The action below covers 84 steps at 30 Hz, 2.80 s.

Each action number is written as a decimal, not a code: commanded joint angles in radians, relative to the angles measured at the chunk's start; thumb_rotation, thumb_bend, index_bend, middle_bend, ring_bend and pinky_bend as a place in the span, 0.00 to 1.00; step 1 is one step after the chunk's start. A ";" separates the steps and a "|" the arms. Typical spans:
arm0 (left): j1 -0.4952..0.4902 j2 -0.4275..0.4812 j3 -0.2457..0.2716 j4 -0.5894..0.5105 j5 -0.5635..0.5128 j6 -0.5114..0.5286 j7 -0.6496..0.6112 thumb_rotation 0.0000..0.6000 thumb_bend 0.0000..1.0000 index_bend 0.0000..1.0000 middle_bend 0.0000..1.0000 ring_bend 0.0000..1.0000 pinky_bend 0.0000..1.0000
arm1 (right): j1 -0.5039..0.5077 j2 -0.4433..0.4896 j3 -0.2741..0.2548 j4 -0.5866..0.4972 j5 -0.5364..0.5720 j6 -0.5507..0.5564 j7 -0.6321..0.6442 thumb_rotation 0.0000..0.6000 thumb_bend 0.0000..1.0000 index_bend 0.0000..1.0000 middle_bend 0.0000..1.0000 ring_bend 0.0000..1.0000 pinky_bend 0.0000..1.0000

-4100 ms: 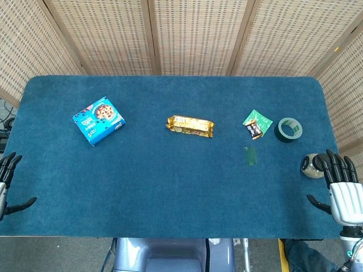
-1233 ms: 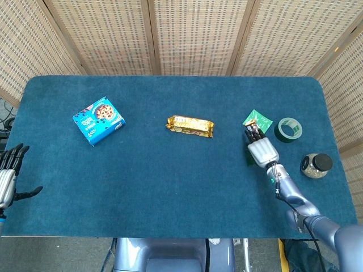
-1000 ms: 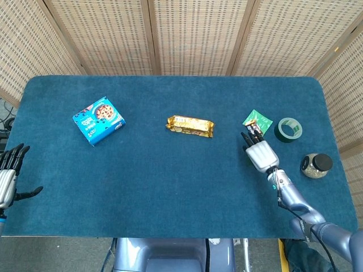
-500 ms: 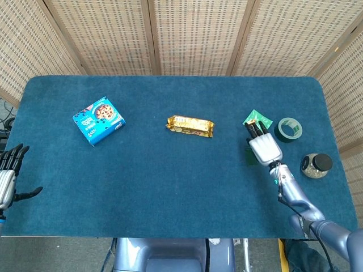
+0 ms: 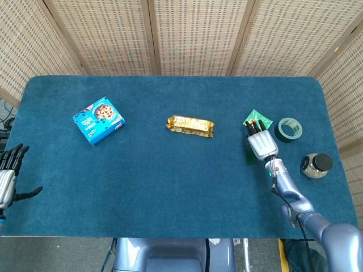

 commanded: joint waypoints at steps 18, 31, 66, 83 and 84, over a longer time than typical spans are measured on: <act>-0.004 -0.003 0.000 0.002 -0.004 -0.010 0.009 1.00 0.00 0.00 0.00 0.00 0.00 | 0.018 -0.040 -0.009 0.067 0.013 -0.089 0.032 1.00 0.47 0.64 0.00 0.00 0.00; -0.005 -0.003 0.002 0.000 -0.004 -0.011 0.012 1.00 0.00 0.00 0.00 0.00 0.00 | 0.015 -0.045 -0.016 0.083 -0.009 -0.066 0.069 1.00 0.54 0.69 0.00 0.00 0.00; 0.050 0.025 0.056 -0.034 0.124 0.113 -0.024 1.00 0.00 0.00 0.00 0.00 0.00 | -0.358 0.420 -0.181 -0.523 -0.423 0.836 0.141 1.00 0.45 0.52 0.05 0.00 0.00; 0.070 -0.021 0.030 0.086 0.155 0.214 -0.118 1.00 0.00 0.00 0.00 0.00 0.00 | -0.543 0.564 -0.149 -0.835 -0.252 0.907 0.189 1.00 0.00 0.00 0.00 0.00 0.00; 0.074 -0.020 0.032 0.090 0.157 0.217 -0.126 1.00 0.00 0.00 0.00 0.00 0.00 | -0.551 0.567 -0.149 -0.844 -0.252 0.914 0.186 1.00 0.00 0.00 0.00 0.00 0.00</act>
